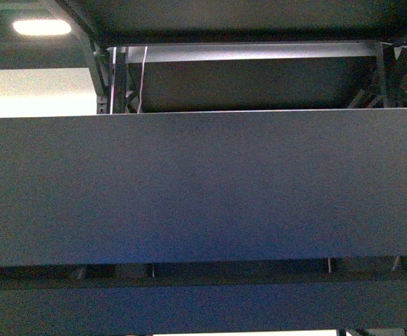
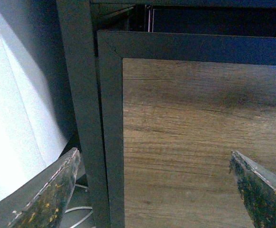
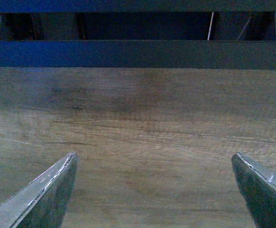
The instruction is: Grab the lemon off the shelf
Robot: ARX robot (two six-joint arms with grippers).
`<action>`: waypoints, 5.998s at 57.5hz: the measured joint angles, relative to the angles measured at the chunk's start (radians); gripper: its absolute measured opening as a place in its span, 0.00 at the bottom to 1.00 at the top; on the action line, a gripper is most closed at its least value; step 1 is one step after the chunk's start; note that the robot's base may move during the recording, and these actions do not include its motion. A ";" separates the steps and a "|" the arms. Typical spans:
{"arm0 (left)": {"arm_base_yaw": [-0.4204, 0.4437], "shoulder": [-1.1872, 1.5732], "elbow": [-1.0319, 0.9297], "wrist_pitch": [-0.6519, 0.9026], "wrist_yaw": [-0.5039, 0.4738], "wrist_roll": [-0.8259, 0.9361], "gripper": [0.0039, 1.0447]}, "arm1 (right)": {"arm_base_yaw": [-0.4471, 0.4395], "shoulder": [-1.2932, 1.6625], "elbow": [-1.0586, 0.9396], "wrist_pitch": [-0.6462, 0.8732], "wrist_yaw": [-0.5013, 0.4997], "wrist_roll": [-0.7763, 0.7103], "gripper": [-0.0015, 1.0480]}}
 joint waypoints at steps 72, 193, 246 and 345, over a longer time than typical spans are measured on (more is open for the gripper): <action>0.000 0.000 0.000 0.000 -0.001 0.000 0.93 | 0.000 0.000 0.000 0.000 0.000 0.000 0.93; 0.608 0.829 0.489 0.198 0.719 -0.912 0.93 | 0.000 0.000 0.000 0.000 0.000 0.000 0.93; 0.644 1.711 1.228 0.342 0.723 -1.365 0.93 | 0.000 0.000 0.000 0.000 0.000 0.000 0.93; 0.615 1.880 1.421 0.193 0.603 -1.218 0.93 | 0.000 0.000 0.000 0.000 0.000 0.000 0.93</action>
